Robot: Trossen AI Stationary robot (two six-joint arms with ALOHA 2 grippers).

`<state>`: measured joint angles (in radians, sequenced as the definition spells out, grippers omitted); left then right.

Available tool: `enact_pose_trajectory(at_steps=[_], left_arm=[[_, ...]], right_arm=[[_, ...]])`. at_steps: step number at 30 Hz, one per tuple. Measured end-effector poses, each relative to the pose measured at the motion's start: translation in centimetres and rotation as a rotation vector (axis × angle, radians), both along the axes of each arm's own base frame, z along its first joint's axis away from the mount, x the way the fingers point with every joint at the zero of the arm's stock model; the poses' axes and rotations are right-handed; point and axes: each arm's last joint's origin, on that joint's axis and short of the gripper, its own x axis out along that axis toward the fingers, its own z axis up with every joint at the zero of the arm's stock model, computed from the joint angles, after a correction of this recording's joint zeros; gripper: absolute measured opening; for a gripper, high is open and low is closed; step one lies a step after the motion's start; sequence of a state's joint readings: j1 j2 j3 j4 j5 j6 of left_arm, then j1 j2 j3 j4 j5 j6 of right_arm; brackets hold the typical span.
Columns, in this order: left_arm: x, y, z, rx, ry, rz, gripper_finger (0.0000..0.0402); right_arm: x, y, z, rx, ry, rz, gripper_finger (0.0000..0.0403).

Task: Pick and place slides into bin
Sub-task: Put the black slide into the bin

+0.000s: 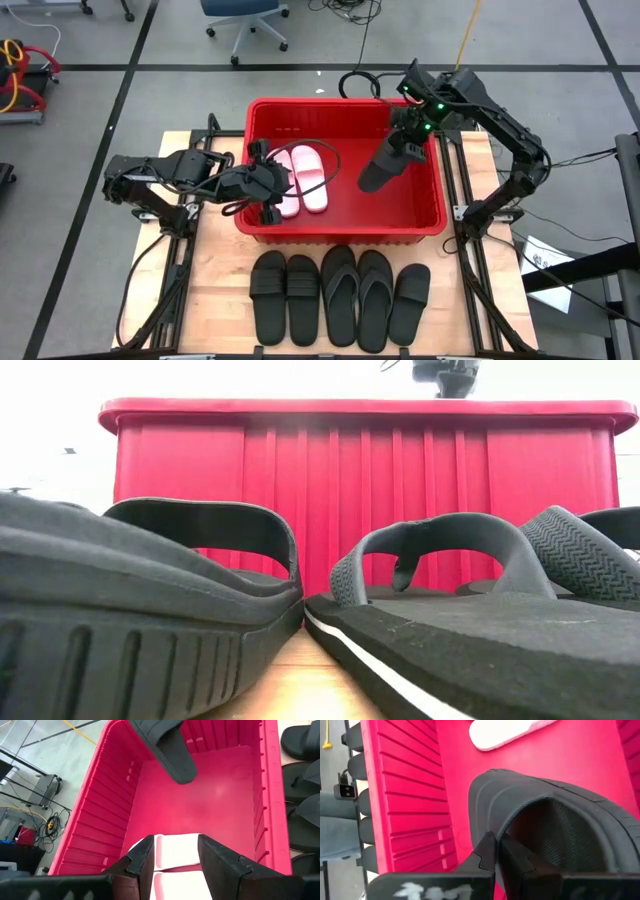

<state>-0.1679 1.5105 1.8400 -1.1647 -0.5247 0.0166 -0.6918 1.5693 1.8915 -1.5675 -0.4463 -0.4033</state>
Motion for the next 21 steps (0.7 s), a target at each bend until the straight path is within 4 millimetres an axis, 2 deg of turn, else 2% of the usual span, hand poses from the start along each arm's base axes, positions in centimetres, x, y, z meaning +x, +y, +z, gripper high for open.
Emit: enact_pose_trajectory(at_steps=[9,21], left_arm=[[0.0,0.2,0.0,0.001,-0.001,0.003,0.0147],[0.0,0.2,0.0,0.001,-0.001,0.002,0.0147]], right_arm=[[1.8,-0.9,-1.8,0.015,0.043,0.081,0.0],[5.3,-1.9,-5.5,0.082,0.132,0.164,0.0]])
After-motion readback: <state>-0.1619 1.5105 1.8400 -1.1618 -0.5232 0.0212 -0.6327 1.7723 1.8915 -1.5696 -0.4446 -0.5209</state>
